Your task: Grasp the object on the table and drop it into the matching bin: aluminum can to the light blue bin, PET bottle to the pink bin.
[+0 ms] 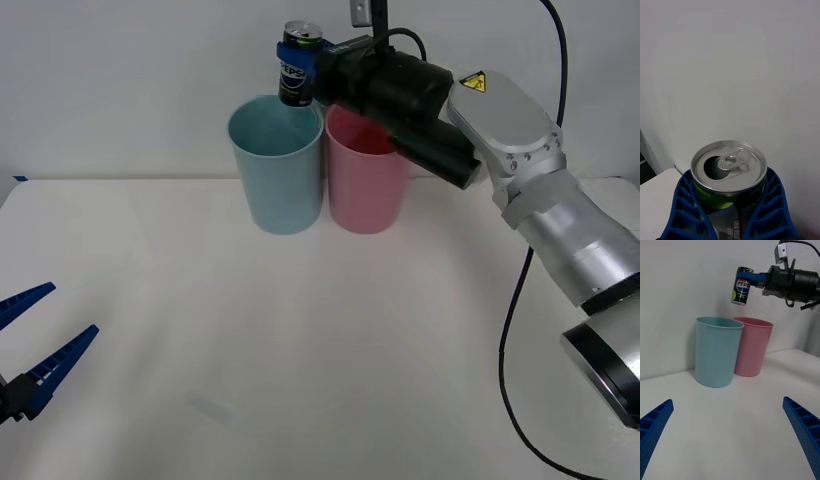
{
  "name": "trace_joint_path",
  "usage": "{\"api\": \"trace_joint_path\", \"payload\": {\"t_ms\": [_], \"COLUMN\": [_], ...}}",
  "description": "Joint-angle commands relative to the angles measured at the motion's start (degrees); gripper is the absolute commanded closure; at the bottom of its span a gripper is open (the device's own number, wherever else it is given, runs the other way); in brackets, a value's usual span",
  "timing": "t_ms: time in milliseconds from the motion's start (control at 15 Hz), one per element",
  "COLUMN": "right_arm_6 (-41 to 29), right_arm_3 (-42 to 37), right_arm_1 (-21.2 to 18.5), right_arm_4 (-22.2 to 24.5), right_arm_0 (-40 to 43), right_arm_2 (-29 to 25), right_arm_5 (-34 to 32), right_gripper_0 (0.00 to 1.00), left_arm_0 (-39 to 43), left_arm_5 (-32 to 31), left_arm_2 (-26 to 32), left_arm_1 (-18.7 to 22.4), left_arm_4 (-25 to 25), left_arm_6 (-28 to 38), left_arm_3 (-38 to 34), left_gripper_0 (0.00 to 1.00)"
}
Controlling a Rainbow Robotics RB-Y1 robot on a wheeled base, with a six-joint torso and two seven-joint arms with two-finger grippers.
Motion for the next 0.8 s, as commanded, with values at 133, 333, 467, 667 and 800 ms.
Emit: {"api": "trace_joint_path", "payload": {"t_ms": [133,333,467,667,800], "right_arm_6": [1.83,2.97,3.15,3.67,3.94], "right_arm_3": [8.42,9.56,9.56,9.56,9.56], "right_arm_1": [4.27,5.67,6.03,6.03,6.03], "right_arm_4": [0.12,0.12,0.03,0.12,0.03], "right_arm_0": [-5.0,-5.79,-5.7,-5.79,-5.88], "right_arm_2": [0.42,1.21,1.74,1.91,1.91], "right_arm_5": [0.93,3.92,4.44,4.44,4.53], "right_gripper_0": [1.0,1.0,1.0,0.99,0.63], "left_arm_0": [0.0,0.0,0.0,0.0,0.0], "left_arm_5": [0.0,0.0,0.0,0.0,0.0], "left_arm_2": [0.0,0.0,0.0,0.0,0.0], "left_arm_1": [0.0,0.0,0.0,0.0,0.0], "left_arm_4": [0.0,0.0,0.0,0.0,0.0], "left_arm_6": [0.0,0.0,0.0,0.0,0.0], "left_arm_3": [0.0,0.0,0.0,0.0,0.0], "left_gripper_0": [0.0,0.0,0.0,0.0,0.0]}}
